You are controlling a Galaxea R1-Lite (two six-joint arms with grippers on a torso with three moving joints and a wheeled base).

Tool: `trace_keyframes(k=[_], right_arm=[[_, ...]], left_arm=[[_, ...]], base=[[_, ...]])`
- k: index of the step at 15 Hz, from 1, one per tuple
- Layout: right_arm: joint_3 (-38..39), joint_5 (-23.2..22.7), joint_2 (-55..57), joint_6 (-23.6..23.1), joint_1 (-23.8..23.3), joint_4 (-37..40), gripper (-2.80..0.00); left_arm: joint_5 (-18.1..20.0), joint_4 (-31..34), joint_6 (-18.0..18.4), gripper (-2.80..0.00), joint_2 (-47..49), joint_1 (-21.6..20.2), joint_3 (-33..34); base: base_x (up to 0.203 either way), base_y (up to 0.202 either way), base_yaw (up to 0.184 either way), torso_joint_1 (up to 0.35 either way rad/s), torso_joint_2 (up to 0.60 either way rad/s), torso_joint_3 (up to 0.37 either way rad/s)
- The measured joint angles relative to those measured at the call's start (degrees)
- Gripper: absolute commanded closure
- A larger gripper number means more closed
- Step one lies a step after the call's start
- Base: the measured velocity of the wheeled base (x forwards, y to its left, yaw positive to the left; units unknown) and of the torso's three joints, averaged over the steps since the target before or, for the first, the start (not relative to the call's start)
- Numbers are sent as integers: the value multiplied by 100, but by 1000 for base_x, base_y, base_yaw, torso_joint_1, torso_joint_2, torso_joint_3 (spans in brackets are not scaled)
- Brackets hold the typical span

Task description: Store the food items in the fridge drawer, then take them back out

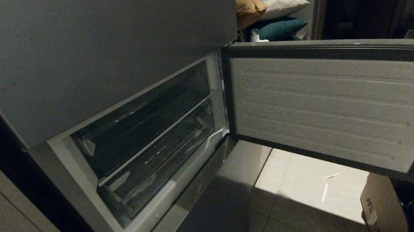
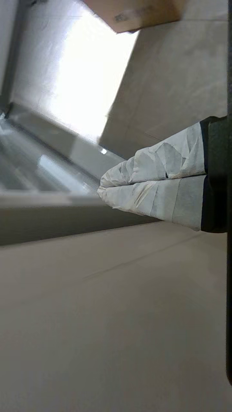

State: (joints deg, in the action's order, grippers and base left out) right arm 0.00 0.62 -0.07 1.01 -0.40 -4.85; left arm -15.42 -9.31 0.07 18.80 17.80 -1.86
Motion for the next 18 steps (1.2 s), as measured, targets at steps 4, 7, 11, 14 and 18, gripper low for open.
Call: trace_keyframes(k=[4,7,11,14,18], right_arm=[[0,6,0,-13,2,0,0],[0,4,0,-44,5,-2,0],[0,9,0,-38,0,1,0],[0,1,0,2,0,0,0],[0,0,0,-34,0,-2,0]], left_arm=[[-434,342,70,0,-219,-92,82],[-845,430,76,0,-255,-637,29],[-1259,419,86,0,-274,-1083,22],[-1193,532,180,0,-508,-1664,0],[220,752,116,0,-1311,-1799,-6]], base=[[0,0,0,0,0,0],[0,0,0,0,0,0],[0,0,0,0,0,0],[0,0,0,0,0,0],[0,0,0,0,0,0]])
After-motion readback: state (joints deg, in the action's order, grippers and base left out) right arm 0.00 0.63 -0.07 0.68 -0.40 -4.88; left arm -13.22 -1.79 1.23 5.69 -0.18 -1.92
